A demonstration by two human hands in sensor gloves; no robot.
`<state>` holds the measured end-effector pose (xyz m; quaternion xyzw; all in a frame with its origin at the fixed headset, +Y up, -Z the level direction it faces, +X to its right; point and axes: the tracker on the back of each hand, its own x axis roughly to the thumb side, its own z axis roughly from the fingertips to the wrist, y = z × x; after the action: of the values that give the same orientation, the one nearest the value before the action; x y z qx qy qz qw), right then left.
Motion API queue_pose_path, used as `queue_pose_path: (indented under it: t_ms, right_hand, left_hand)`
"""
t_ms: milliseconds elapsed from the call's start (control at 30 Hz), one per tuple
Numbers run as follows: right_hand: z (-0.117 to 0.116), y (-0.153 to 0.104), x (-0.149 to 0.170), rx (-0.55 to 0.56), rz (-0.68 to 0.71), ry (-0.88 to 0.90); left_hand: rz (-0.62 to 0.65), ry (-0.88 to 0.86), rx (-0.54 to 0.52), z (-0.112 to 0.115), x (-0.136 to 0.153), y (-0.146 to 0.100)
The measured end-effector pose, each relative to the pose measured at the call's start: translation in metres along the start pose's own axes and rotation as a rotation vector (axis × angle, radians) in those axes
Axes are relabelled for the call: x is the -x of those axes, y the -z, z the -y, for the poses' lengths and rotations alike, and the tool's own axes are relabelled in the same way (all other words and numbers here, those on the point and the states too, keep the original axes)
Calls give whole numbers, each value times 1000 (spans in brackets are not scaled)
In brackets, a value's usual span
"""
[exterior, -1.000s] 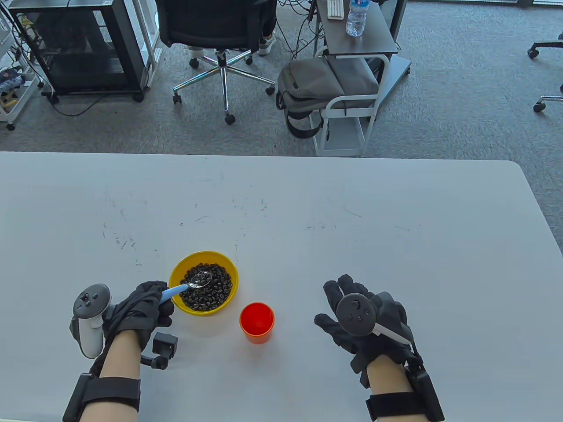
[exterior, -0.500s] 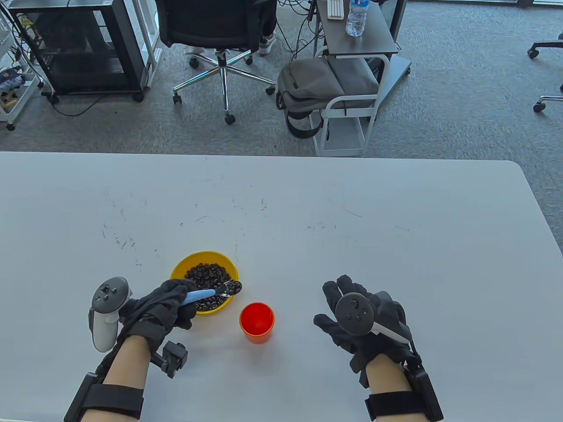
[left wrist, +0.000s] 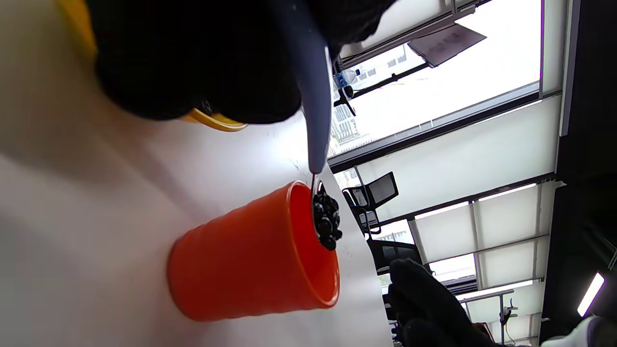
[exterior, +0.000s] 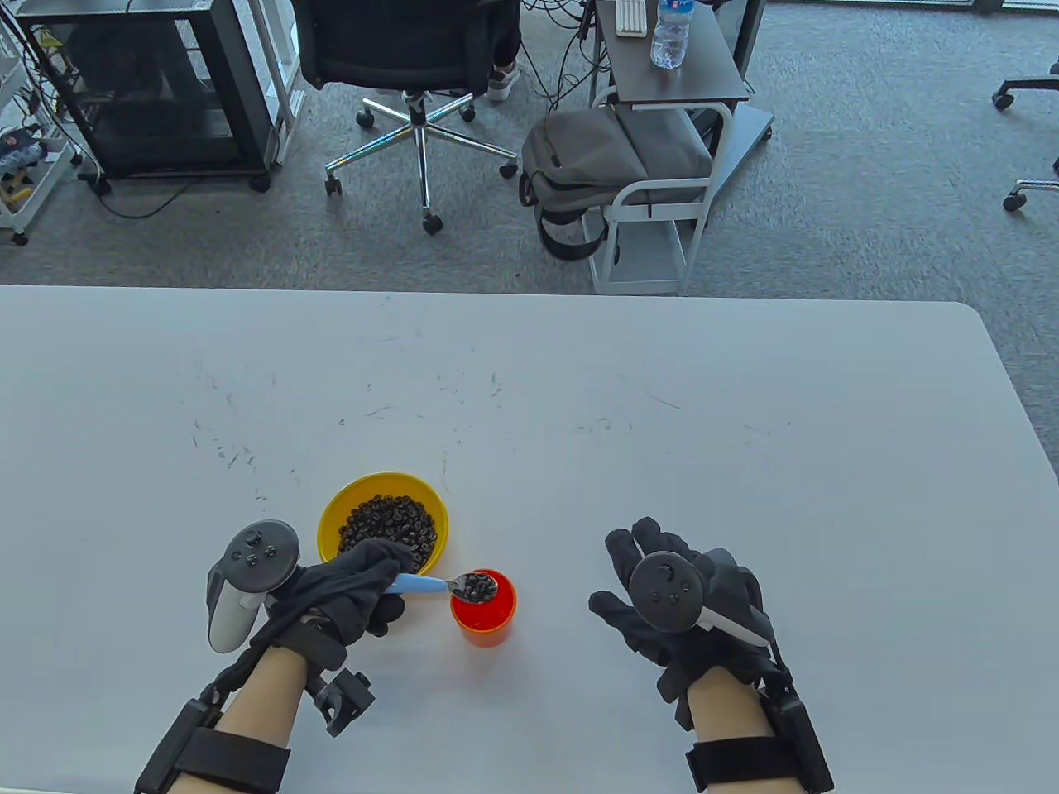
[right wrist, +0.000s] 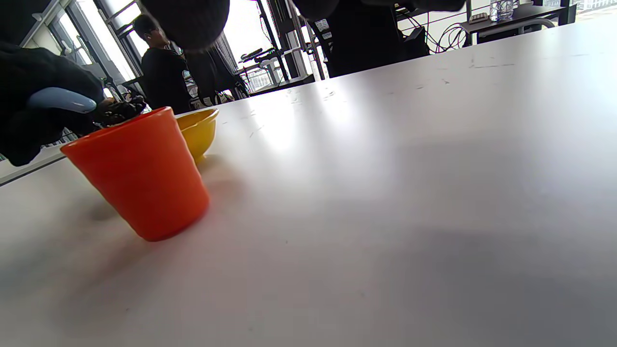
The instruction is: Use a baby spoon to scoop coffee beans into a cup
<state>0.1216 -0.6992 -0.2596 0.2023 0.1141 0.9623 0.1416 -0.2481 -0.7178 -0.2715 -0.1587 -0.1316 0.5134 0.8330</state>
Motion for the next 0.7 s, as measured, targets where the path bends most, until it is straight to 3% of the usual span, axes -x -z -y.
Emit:
queue_pose_path:
  t_ms: [133, 333, 500, 700]
  right_hand:
    - [0, 0, 0, 1, 2, 0]
    - [0, 0, 0, 6, 3, 4]
    - [1, -1, 0, 11, 6, 6]
    - [1, -1, 0, 15, 6, 6]
  left_hand:
    - [95, 88, -1, 1, -9, -1]
    - [159, 52, -46, -8, -12, -5]
    - [192, 54, -211, -28, -11, -14]
    - [108, 170, -387, -50, 9, -22]
